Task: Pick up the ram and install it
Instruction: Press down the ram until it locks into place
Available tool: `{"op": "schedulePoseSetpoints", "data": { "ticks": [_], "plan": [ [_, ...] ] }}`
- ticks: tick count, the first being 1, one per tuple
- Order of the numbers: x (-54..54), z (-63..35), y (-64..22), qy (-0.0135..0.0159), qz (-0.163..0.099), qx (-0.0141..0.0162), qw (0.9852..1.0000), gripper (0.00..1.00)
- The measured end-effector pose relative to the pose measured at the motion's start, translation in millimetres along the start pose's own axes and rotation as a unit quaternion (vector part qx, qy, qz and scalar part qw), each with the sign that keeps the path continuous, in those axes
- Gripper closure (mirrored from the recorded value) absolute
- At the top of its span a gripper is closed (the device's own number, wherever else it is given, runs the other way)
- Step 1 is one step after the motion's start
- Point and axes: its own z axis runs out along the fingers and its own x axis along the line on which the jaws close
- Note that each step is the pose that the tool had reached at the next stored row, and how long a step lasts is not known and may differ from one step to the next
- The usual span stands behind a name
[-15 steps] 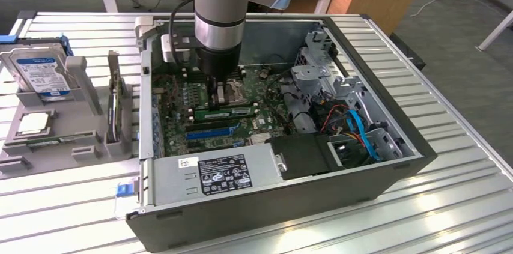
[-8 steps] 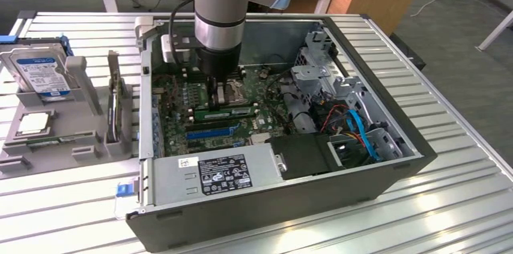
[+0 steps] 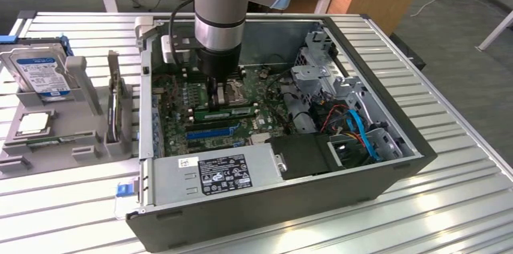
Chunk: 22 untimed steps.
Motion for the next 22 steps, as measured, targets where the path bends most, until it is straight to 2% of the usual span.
{"op": "schedulePoseSetpoints", "data": {
  "ticks": [22],
  "plan": [
    [0.1, 0.9, 0.0, 0.0000, 0.000, 0.0000, 1.0000, 0.90]
  ]
}}
